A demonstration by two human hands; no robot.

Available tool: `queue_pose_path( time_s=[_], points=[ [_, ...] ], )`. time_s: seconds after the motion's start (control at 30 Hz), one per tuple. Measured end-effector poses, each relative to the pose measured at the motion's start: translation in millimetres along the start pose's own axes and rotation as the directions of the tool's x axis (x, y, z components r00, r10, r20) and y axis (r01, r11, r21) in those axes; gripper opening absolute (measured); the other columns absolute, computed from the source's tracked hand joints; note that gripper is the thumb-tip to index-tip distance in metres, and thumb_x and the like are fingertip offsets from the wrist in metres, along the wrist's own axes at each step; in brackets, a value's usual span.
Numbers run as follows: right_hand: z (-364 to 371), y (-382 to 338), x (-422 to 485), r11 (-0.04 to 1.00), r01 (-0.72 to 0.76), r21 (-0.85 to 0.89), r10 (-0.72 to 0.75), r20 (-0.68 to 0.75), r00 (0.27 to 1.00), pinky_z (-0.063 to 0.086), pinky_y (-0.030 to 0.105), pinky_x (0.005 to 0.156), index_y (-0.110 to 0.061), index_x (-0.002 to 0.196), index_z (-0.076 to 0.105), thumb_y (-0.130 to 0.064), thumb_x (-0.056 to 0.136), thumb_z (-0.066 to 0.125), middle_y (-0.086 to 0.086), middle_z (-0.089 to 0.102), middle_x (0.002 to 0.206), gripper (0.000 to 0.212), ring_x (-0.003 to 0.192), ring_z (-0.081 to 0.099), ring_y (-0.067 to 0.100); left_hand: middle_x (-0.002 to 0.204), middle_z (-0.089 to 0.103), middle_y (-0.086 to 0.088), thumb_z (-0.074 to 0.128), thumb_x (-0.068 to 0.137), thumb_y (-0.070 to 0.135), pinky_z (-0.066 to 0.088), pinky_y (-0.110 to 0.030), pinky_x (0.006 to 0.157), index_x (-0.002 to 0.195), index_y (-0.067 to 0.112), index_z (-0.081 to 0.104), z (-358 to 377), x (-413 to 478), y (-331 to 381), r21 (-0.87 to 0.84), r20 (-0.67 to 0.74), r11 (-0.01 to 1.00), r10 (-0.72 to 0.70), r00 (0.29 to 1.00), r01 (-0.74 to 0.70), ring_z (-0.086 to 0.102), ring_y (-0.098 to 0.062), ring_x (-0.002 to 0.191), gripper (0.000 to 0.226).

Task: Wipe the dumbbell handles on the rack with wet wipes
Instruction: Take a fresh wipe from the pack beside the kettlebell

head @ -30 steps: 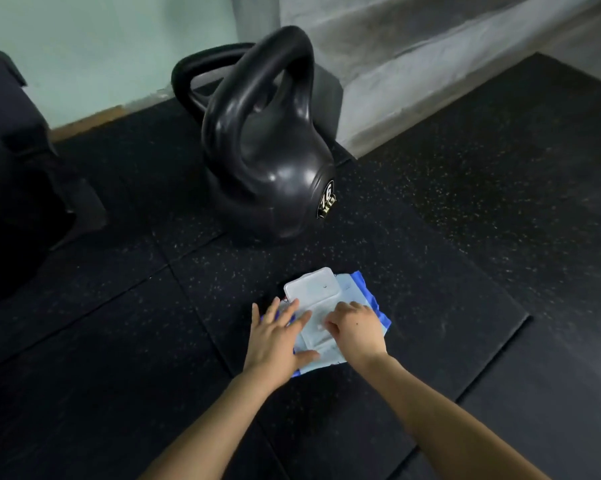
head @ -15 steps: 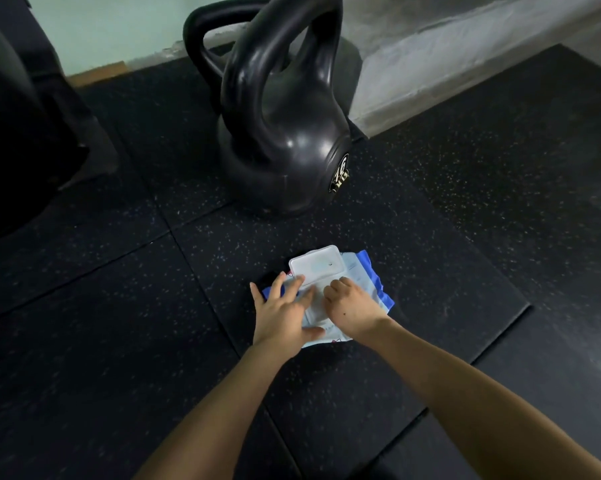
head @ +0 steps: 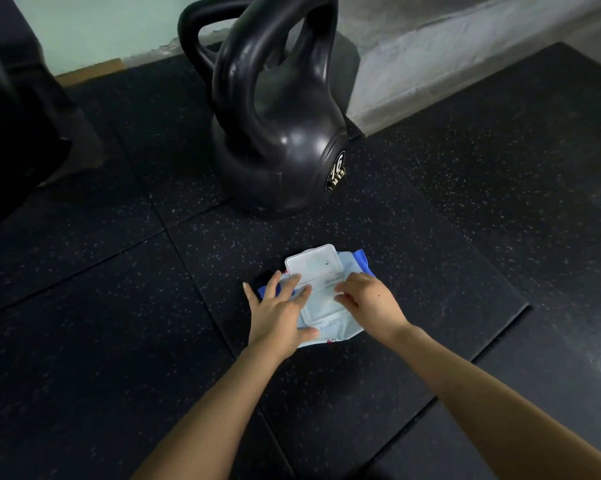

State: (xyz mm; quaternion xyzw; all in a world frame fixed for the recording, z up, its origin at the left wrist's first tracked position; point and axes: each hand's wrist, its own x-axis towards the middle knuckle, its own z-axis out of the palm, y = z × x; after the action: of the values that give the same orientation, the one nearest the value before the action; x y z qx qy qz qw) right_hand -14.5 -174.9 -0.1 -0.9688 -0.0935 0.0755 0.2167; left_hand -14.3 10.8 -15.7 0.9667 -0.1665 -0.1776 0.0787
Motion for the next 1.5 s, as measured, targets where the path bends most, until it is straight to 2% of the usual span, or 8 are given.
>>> queue_pose_path(
  time_s=[0.13,0.3,0.67,0.87,1.03,1.2,1.37,1.5],
  points=[
    [12,-9,5,0.993,0.065,-0.094,-0.062,0.037,0.997,0.048,0.037,0.07,-0.019,0.086,0.076,-0.015,0.074,0.076,0.0,0.069,0.078,0.013,0.071,0.062,0.026,0.157,0.008,0.011,0.055,0.08,0.061,-0.004,-0.069,0.108,0.146,0.036,0.024,1,-1,-2,-0.013,0.003,1.0,0.0,1.0,0.0,-0.006,-0.02,0.145,0.077],
    [11,-13,16,0.988,0.033,-0.15,-0.025,0.057,0.998,0.038,0.031,0.079,-0.014,0.076,0.068,-0.015,0.087,0.052,0.001,0.059,0.081,0.02,0.074,0.046,0.019,0.157,0.008,0.011,0.054,0.08,0.062,-0.004,-0.07,0.107,0.146,0.036,0.024,0,-1,-2,-0.018,0.015,1.0,0.001,1.0,0.0,-0.006,-0.02,0.145,0.077],
    [11,-19,10,0.973,-0.084,-0.217,0.065,-0.094,0.993,0.031,0.033,0.087,-0.02,0.099,0.065,-0.019,0.096,0.046,-0.003,0.058,0.102,0.019,0.096,0.053,0.02,0.157,0.011,0.01,0.057,0.079,0.062,-0.006,-0.07,0.106,0.145,0.036,0.028,0,1,1,0.029,-0.004,1.0,-0.008,1.0,0.008,-0.001,-0.02,0.146,0.077],
    [4,-24,14,0.972,0.048,-0.23,-0.042,0.03,0.999,0.043,0.034,0.065,-0.03,0.07,0.074,-0.024,0.058,0.088,-0.006,0.06,0.071,0.02,0.064,0.055,0.019,0.157,0.011,0.01,0.056,0.079,0.062,-0.006,-0.07,0.106,0.145,0.036,0.026,2,1,-1,0.022,-0.008,1.0,-0.006,1.0,0.006,-0.002,-0.02,0.145,0.077],
    [9,-26,18,0.918,0.133,-0.374,-0.086,0.141,0.986,0.041,0.029,0.056,-0.032,0.055,0.067,-0.028,0.047,0.091,-0.01,0.051,0.06,0.026,0.057,0.05,0.014,0.157,0.012,0.01,0.058,0.079,0.06,-0.005,-0.071,0.106,0.145,0.037,0.027,1,0,0,0.004,-0.006,1.0,-0.007,1.0,0.007,-0.002,-0.02,0.145,0.076],
    [7,-26,19,0.853,0.209,-0.478,-0.14,0.176,0.974,0.042,0.029,0.059,-0.023,0.066,0.069,-0.019,0.055,0.084,-0.006,0.055,0.067,0.019,0.064,0.054,0.016,0.157,0.011,0.012,0.058,0.079,0.059,-0.006,-0.071,0.106,0.144,0.038,0.028,1,1,0,-0.005,-0.008,1.0,-0.014,1.0,0.014,-0.003,-0.019,0.145,0.075],
    [8,-28,18,0.869,0.199,-0.454,-0.101,0.232,0.968,0.029,0.033,0.093,-0.015,0.114,0.058,-0.016,0.093,0.038,0.003,0.054,0.111,0.029,0.107,0.046,0.022,0.157,0.012,0.013,0.057,0.079,0.061,-0.007,-0.07,0.104,0.143,0.038,0.03,1,-1,-2,0.006,-0.013,1.0,0.001,1.0,-0.001,-0.003,-0.018,0.146,0.073],
    [6,-25,12,0.894,0.147,-0.422,-0.043,0.247,0.968,0.029,0.033,0.095,-0.02,0.113,0.059,-0.015,0.093,0.04,0.0,0.058,0.112,0.029,0.105,0.049,0.02,0.157,0.011,0.014,0.057,0.079,0.06,-0.007,-0.071,0.105,0.143,0.041,0.029,1,-3,-5,0.042,0.005,0.999,0.033,0.999,-0.033,0.001,-0.02,0.146,0.072]
  ],
)
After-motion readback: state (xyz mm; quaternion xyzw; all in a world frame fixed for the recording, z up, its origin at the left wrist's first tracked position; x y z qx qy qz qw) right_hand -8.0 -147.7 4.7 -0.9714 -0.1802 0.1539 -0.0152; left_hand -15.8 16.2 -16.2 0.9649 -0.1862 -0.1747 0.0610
